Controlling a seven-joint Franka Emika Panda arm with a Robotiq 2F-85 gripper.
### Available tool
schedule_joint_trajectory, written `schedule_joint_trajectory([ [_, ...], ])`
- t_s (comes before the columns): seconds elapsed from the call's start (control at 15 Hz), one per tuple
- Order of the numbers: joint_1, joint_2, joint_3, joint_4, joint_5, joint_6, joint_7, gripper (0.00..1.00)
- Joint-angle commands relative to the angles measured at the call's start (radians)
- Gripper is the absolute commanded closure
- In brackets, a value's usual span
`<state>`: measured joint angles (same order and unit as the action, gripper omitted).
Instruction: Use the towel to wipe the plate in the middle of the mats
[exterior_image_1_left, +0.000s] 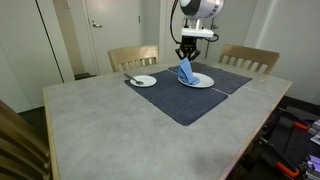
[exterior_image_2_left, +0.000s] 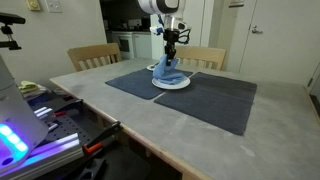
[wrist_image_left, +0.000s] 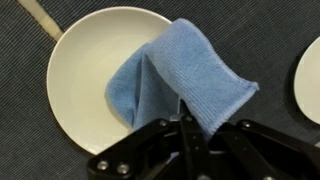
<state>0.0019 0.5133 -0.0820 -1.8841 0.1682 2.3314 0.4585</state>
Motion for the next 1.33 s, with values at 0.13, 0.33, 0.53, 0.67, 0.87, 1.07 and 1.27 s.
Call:
schedule_joint_trajectory([
  [0.13, -0.001, 0.007, -0.025, 0.004, -0.006, 0.01, 0.005, 0.98],
  [0.33, -0.007, 0.012, -0.034, 0.003, -0.004, 0.012, 0.004, 0.98],
  [0.53, -0.016, 0.028, -0.049, 0.008, -0.003, 0.02, 0.008, 0.98],
  [0.67, -0.025, 0.043, -0.061, 0.016, -0.001, 0.018, 0.014, 0.98],
  [0.87, -0.036, 0.066, -0.081, 0.022, 0.0, 0.006, 0.03, 0.98],
  [1.07, -0.051, 0.107, -0.093, 0.071, 0.016, 0.014, 0.058, 0.98],
  [1.27, -0.068, 0.134, -0.091, 0.096, 0.051, 0.056, 0.096, 0.98],
])
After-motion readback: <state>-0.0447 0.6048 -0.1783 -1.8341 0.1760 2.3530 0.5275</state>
